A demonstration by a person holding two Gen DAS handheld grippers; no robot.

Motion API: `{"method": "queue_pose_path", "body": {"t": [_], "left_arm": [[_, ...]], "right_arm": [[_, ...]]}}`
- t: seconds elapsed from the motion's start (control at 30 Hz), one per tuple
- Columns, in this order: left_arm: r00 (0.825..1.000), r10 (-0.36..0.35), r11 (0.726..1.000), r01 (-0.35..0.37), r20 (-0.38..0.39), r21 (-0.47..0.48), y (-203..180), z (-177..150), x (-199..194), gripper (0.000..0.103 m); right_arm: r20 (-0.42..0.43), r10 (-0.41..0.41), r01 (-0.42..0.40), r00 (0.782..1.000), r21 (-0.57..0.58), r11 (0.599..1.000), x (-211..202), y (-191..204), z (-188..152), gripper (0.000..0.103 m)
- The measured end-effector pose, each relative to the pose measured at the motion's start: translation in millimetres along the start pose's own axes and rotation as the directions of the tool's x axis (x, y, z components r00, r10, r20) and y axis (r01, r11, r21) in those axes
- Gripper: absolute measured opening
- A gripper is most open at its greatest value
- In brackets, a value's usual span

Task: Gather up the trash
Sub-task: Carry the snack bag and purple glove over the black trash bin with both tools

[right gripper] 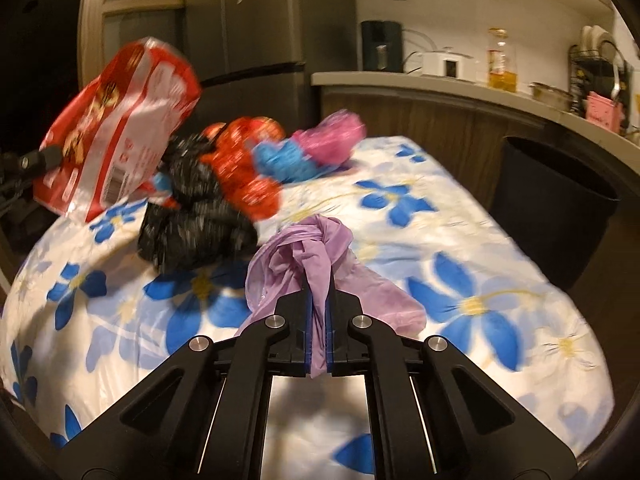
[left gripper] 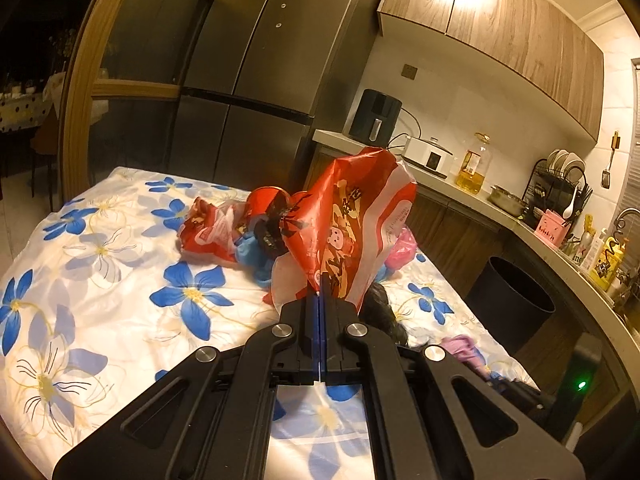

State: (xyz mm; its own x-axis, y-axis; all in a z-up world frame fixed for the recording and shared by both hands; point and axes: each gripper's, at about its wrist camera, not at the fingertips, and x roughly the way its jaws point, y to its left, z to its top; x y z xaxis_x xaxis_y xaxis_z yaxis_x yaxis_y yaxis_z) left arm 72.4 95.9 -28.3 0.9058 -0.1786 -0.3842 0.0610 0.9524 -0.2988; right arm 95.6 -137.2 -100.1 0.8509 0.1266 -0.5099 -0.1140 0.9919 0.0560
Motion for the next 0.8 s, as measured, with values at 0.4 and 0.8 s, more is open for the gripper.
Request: {"method": "queue_pose_path", "body": {"t": [0.4,0.8], "left_arm": [[0.998,-0.054,0.995,0.051,0.036,0.082,-61,12,6,0.000],[0.982,-0.191,0.972,0.188,0.009,0.145,-148,22,51,0.000]], "right_arm": [[0.122,-0.044,0.035,0.991,0.074,0.997,-40,-50,33,0.004],[0.215,-0.144,0.122,0.966,0.113,0.986,-60,-110,68,0.004]]}}
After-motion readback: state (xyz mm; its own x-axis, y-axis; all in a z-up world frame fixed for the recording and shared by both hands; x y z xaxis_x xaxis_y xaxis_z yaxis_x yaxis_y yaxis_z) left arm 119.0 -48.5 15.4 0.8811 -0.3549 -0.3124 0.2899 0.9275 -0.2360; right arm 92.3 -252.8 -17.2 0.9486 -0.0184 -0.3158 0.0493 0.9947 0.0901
